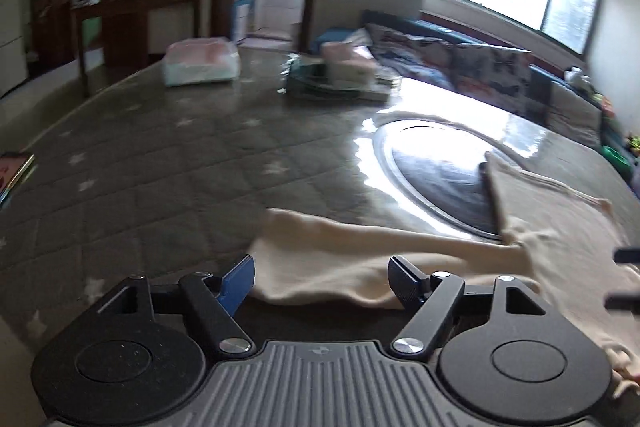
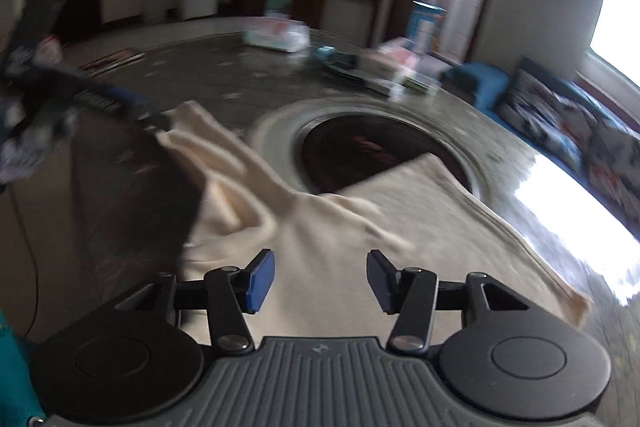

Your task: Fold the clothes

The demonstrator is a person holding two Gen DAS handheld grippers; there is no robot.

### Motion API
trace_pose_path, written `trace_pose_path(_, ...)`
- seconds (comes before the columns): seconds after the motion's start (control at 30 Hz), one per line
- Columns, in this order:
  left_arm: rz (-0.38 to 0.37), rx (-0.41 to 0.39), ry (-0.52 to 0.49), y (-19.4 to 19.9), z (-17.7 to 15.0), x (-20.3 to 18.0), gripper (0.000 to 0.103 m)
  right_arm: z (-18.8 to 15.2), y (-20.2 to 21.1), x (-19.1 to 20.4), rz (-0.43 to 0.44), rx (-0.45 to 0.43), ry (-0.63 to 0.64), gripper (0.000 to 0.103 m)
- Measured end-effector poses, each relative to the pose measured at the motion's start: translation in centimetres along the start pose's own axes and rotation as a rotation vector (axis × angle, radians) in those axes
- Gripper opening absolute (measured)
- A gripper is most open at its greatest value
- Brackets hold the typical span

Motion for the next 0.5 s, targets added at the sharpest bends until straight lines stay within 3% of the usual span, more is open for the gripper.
trace_pose_path(0.13, 0.026, 0.020, 0.017, -1.4, 0.2, 1.1, 0.075, 0.5, -1.8, 3.8, 0.046, 0.013, 0.123, 0.054)
trace_pose_path(0.33, 0.015, 0.006, -0.007, -3.0, 1.1, 0.9, 0.069, 0.7, -3.6, 6.1, 0.090, 0.032, 0.162, 0.054)
trace_pose_path(0.43, -0.008, 0.009, -0.024, -3.8, 1.3, 0.6, 0.057, 0.7, -4.2, 6.5, 0.100, 0.035, 0.168, 0.052)
trace_pose_path(0.5, -0.019, 0.020, -0.035, -4.4, 1.4, 0.4, 0.040, 0.7, -4.6, 6.6, 0.098, 0.036, 0.164, 0.051)
Point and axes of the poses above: each gripper's, at about its wrist camera, not at the fingertips, and y roughly against the way its jaws point, x to its left, z to its top, the point moved 7 cm from there along -y, roughly the way its jaws point, and after that the axes turned 11 degrees about z, right-handed, at the moved point
